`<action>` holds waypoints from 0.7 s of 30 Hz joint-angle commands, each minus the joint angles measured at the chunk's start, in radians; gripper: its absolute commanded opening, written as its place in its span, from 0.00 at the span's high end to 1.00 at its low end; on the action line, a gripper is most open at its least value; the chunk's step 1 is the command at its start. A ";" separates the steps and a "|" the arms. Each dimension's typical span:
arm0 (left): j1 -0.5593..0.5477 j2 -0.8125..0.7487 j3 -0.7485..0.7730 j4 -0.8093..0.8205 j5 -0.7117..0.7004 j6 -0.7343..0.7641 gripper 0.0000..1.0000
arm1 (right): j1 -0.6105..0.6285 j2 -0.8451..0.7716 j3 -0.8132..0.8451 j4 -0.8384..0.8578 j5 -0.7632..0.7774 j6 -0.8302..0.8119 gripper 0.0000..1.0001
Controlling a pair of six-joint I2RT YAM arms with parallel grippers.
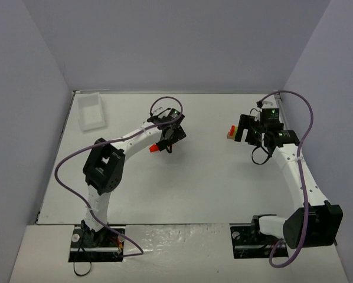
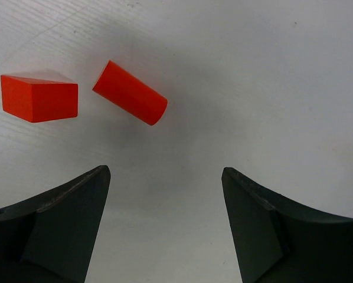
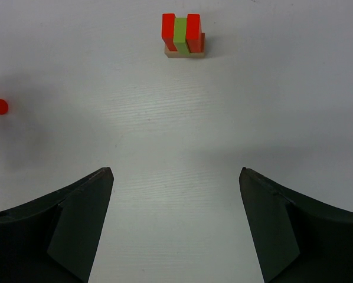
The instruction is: Build the wood block tower
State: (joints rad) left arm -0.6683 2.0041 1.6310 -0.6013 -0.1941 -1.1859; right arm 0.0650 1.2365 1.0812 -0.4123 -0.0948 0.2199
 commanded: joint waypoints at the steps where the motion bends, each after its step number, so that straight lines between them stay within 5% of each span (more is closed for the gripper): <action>1: 0.010 0.014 0.088 -0.079 -0.031 -0.212 0.27 | -0.003 -0.063 -0.017 0.045 -0.008 0.008 0.14; 21: 0.088 0.162 0.190 -0.135 -0.003 -0.364 0.36 | 0.027 -0.116 -0.057 0.049 0.022 -0.004 0.13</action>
State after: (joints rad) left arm -0.5773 2.1665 1.7650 -0.7219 -0.2077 -1.5096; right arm 0.0805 1.1473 1.0214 -0.4068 -0.0938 0.2192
